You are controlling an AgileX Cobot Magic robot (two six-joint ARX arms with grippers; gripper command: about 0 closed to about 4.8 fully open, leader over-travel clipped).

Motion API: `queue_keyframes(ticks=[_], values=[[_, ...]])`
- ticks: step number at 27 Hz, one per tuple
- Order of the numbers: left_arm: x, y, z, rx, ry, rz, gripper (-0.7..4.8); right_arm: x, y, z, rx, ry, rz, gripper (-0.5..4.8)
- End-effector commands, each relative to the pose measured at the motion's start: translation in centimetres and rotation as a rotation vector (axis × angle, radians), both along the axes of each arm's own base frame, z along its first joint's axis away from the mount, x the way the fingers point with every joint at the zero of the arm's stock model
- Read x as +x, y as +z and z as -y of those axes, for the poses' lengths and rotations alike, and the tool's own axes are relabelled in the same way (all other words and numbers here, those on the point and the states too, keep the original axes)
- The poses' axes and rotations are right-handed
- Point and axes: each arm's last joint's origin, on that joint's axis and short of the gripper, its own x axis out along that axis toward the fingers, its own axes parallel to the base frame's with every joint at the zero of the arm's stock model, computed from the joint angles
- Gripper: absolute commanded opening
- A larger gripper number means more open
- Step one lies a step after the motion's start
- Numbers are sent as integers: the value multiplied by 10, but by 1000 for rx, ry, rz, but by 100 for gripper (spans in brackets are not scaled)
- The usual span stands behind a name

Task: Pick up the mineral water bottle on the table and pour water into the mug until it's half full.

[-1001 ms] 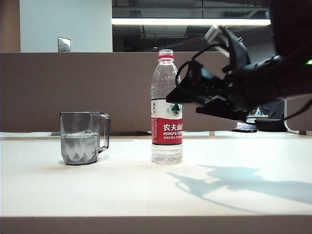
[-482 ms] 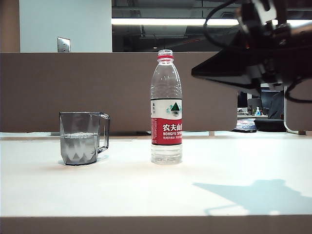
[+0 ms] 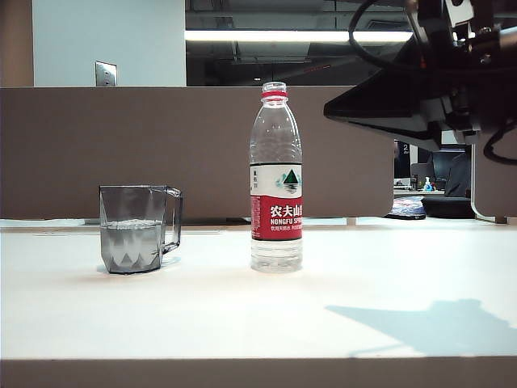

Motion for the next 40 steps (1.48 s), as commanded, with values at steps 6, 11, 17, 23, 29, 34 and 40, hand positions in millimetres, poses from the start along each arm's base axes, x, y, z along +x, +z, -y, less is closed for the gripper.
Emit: queue_keyframes(ticks=[6, 11, 17, 23, 29, 34, 40], values=[[0, 2, 0, 1, -3, 16, -5, 0, 2, 0, 11, 2, 14, -5], [0, 2, 0, 1, -3, 17, -5, -6, 11, 7, -12, -16, 50, -5], [0, 2, 0, 1, -3, 17, -5, -18, 23, 37, -89, -139, 47, -5], [0, 2, 0, 1, -3, 16, -5, -34, 28, 78, -126, -465, -4, -5], [0, 2, 0, 1, -3, 17, -5, -52, 30, 102, -167, -795, -7, -5], [0, 2, 0, 1, -3, 16, -5, -70, 20, 112, -127, -986, 85, -5], [0, 2, 0, 1, -3, 16, -5, -67, -7, 111, -139, -959, 54, -5]])
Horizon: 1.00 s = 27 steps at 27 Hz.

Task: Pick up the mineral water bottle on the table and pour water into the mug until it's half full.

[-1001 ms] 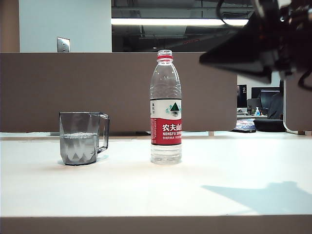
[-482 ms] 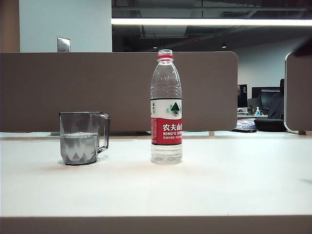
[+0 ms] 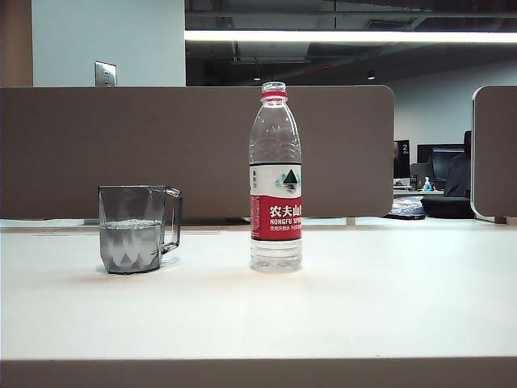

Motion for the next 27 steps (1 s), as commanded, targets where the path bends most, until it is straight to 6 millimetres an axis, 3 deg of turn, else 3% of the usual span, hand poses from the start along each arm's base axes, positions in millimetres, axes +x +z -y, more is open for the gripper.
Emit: queue_keyframes(ticks=[1, 4, 13, 27], values=[[0, 2, 0, 1, -3, 16, -5, 2, -8, 0, -4, 20, 6, -5], [0, 2, 0, 1, -3, 16, -5, 2, -14, 0, -47, 22, -10, -5], [0, 2, 0, 1, -3, 16, -5, -3, -4, -1, -80, 25, 110, -5], [0, 2, 0, 1, -3, 16, -5, -3, -3, -1, -111, 22, 112, -5]])
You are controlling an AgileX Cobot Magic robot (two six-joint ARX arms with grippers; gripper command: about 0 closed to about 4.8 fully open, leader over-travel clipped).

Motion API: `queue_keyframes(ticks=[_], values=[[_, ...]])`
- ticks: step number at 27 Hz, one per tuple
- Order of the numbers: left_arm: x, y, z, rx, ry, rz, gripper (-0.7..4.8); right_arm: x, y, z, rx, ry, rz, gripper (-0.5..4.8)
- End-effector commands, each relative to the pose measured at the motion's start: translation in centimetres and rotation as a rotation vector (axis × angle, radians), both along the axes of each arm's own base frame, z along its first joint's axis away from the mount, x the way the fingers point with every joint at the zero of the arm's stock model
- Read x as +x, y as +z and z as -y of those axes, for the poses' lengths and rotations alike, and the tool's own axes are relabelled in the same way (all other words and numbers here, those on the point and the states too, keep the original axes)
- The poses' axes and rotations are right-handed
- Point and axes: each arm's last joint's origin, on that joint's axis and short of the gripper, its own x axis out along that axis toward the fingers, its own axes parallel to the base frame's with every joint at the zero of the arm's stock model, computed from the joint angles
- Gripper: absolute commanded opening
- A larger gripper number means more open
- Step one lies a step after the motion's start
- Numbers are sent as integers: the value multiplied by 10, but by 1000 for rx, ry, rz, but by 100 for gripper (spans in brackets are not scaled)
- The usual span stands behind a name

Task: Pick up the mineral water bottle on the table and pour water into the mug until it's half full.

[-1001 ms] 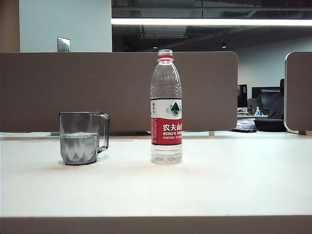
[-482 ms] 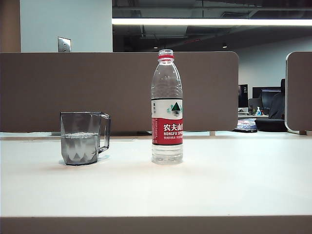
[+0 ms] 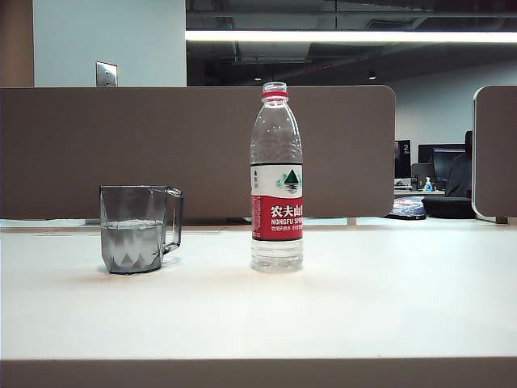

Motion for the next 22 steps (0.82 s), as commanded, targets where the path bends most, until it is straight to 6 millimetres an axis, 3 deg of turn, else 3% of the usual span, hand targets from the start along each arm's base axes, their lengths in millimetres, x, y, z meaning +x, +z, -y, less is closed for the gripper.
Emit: queue_keyframes(ticks=[1, 22], values=[[0, 2, 0, 1, -3, 16, -5, 0, 1, 0, -24, -1, 20, -5], [0, 2, 0, 1, -3, 16, -5, 0, 0, 0, -23, -5, 11, -5]])
